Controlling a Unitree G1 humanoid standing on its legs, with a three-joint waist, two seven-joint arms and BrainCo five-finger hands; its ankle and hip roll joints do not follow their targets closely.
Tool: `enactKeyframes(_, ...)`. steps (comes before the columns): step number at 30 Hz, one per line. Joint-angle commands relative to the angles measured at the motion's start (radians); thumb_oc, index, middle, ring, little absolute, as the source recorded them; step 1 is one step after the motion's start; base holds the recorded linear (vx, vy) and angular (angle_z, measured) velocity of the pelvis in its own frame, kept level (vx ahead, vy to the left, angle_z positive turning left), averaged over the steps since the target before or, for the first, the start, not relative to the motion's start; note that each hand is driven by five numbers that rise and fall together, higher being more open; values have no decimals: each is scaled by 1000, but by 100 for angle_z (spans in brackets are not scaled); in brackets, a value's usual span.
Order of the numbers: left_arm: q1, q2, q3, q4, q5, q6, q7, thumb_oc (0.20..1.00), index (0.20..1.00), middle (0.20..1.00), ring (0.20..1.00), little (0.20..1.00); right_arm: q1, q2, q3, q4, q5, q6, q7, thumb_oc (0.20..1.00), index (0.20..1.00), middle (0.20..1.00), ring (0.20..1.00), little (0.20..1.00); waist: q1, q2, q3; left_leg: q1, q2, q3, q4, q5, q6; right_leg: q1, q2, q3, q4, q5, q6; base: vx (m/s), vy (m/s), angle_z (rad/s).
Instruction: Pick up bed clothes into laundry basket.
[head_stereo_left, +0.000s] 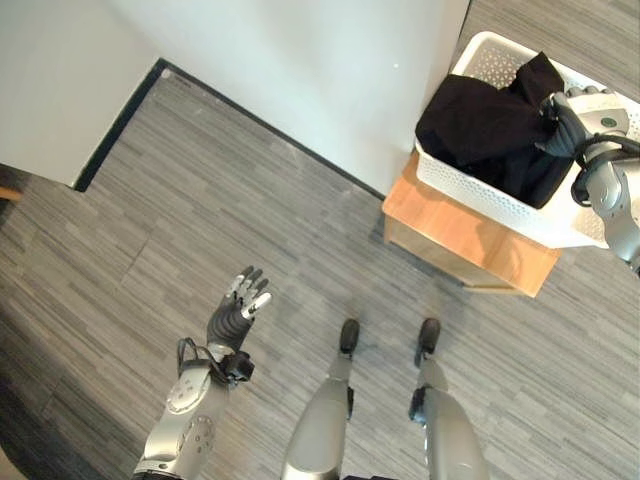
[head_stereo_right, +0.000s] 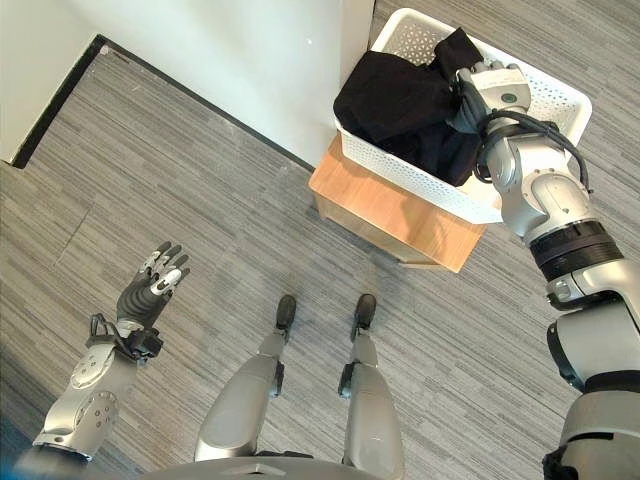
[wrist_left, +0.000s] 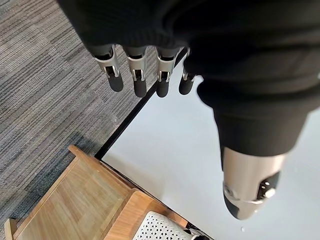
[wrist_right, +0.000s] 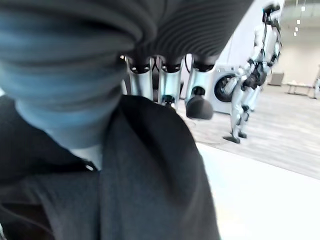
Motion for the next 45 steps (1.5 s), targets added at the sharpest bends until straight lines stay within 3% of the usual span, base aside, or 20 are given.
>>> enactKeyframes(1, 33, -1, 38, -30, 15, -19, -15, 1000, 1000, 1000, 1000, 1000, -56, -33, -23, -72, -71, 17, 1, 200, 200, 200, 200, 200, -14, -7, -2, -29, -7, -48, -20, 27, 21, 70, -17, 0, 29, -71, 54, 0, 0, 0)
enactKeyframes(7, 25, -19, 31, -28, 19, -11, -25, 1000, 1000, 1000, 1000, 1000, 43, -3, -79, -99, -109, 18, 31, 200, 200, 200, 200, 200, -18, -5, -7, -29, -9, -48, -20, 24, 23, 68, -17, 4, 30, -75, 53, 1, -2, -1)
enactKeyframes(8, 27, -17, 35, -29, 19, -12, -25, 1000, 1000, 1000, 1000, 1000, 46, 3, -82, -82, -101, 18, 23, 1000, 1000, 1000, 1000, 1000, -15, -4, -9, -29, -8, -48, -20, 24, 23, 67, -18, 5, 28, -74, 53, 0, 0, 0)
enactKeyframes(26, 24, -31, 51, 15, 28, -7, -14, 1000, 1000, 1000, 1000, 1000, -56, 74, -54, -17, -61, 51, 26, 1000, 1000, 1000, 1000, 1000, -5, -3, -48, -20, -10, -53, -21, 18, 23, 82, -19, -2, 23, -78, 54, 2, 0, 0)
enactKeyframes(31, 3, -21, 71, 18, 30, -8, -10, 1000, 1000, 1000, 1000, 1000, -22, 62, -130, -185, 0, 37, 29, 1000, 1000, 1000, 1000, 1000, -18, -24, -96, 16, -8, -52, -21, 5, 26, 112, -19, 0, 30, -92, 54, 77, -3, 2)
enactKeyframes(34, 16, -44, 112, 18, 39, -26, -7, 1000, 1000, 1000, 1000, 1000, 252, 102, -313, -503, 240, -136, 28, 1000, 1000, 1000, 1000, 1000, -37, -45, -151, 74, -9, -51, -20, -8, 29, 163, -22, 0, 41, -112, 58, 154, -12, 4)
enactKeyframes(35, 20, -57, 112, 18, 37, -31, -11, 1000, 1000, 1000, 1000, 1000, 352, 149, -360, -528, 379, -191, 11, 1000, 1000, 1000, 1000, 1000, -42, -44, -160, 95, -9, -50, -19, -19, 30, 182, -20, -3, 43, -122, 59, 169, -2, 2)
enactKeyframes(36, 30, -75, 102, 17, 30, -36, -24, 1000, 1000, 1000, 1000, 1000, 564, 267, -432, -548, 600, -281, 42, 1000, 1000, 1000, 1000, 1000, -48, -41, -183, 120, -14, -54, -20, -17, 31, 207, -23, -11, 46, -128, 63, 122, 3, 3)
enactKeyframes(37, 34, -70, 95, 16, 30, -37, -24, 1000, 1000, 1000, 1000, 1000, 582, 269, -444, -558, 603, -281, 48, 1000, 1000, 1000, 1000, 1000, -44, -44, -188, 122, -15, -56, -21, -17, 31, 210, -24, -13, 45, -129, 63, 151, 18, 10)
enactKeyframes(38, 37, -75, 116, 8, 40, -49, -32, 1000, 1000, 1000, 1000, 1000, 731, 338, -484, -570, 715, -327, 89, 1000, 1000, 1000, 1000, 1000, -51, -35, -214, 150, -21, -60, -20, -23, 32, 235, -26, -23, 52, -142, 65, 105, 14, 10)
enactKeyframes(39, 45, -81, 121, 6, 40, -53, -35, 1000, 1000, 1000, 1000, 1000, 795, 375, -501, -554, 807, -335, 127, 1000, 1000, 1000, 1000, 1000, -50, -32, -228, 165, -23, -65, -20, -26, 32, 252, -27, -30, 56, -149, 66, 176, 45, 8)
enactKeyframes(40, 58, -105, 135, 12, 92, -70, -21, 1000, 1000, 1000, 1000, 1000, 1002, 549, -513, -480, 1098, -347, 216, 1000, 1000, 1000, 1000, 1000, -62, -14, -264, 212, -30, -72, -16, -38, 35, 294, -34, -42, 75, -173, 66, 126, 48, -4)
enactKeyframes(41, 70, -112, 145, 14, 118, -73, -13, 1000, 1000, 1000, 1000, 1000, 1064, 594, -486, -458, 1178, -332, 231, 1000, 1000, 1000, 1000, 1000, -66, -9, -280, 226, -30, -72, -15, -42, 36, 305, -37, -42, 84, -183, 66, 106, 46, 15)
enactKeyframes(45, 130, -178, 184, 37, 149, -78, -24, 1000, 1000, 1000, 1000, 1000, 1255, 627, -476, -470, 1211, -263, 323, 1000, 1000, 1000, 1000, 1000, -86, -4, -319, 274, -28, -64, -12, -58, 39, 345, -46, -41, 103, -204, 66, 67, 17, 3)
